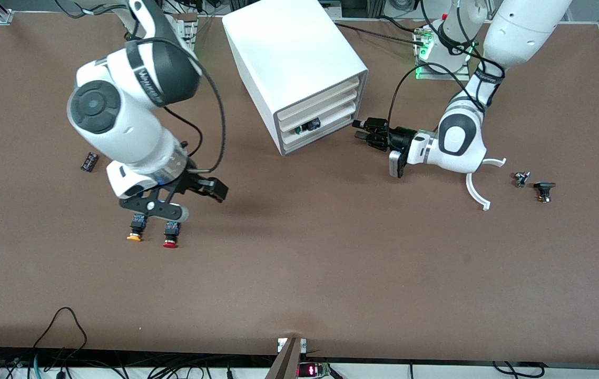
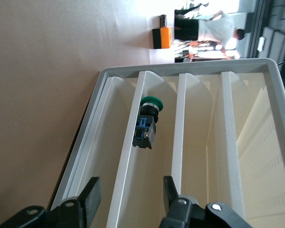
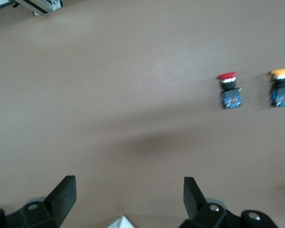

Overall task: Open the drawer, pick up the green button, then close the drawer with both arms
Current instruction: 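Pull the drawer open with the left gripper while the right gripper reaches in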

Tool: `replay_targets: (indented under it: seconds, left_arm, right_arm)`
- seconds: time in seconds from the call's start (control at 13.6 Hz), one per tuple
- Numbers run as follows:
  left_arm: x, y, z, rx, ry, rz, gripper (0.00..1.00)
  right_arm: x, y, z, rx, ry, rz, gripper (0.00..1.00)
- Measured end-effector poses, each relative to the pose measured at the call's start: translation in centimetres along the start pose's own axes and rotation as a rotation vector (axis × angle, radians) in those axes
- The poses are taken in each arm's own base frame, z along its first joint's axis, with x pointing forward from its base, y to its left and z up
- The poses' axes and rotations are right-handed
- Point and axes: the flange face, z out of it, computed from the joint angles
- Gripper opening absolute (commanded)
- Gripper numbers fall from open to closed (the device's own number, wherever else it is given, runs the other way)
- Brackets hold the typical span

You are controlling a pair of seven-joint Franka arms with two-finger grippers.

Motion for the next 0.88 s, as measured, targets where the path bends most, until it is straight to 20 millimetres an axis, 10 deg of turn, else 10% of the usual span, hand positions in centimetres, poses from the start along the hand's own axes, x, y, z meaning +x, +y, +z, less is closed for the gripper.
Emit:
replay_targets:
  seconds: [0.51, 0.88]
  left_arm:
    - [-2.4, -3.0, 4.7, -0.067, -0.016, 0.007, 0.43]
    - [-3.5, -3.9, 7.6, -0.114, -0.026, 0.019, 0.0]
  right_arm:
    - [-2.0, -4.2, 0.5, 0.002, 0.015, 0.335, 1.0]
    - [-3.8, -7.0, 1.8, -0.017, -0.001, 0.427, 1.0]
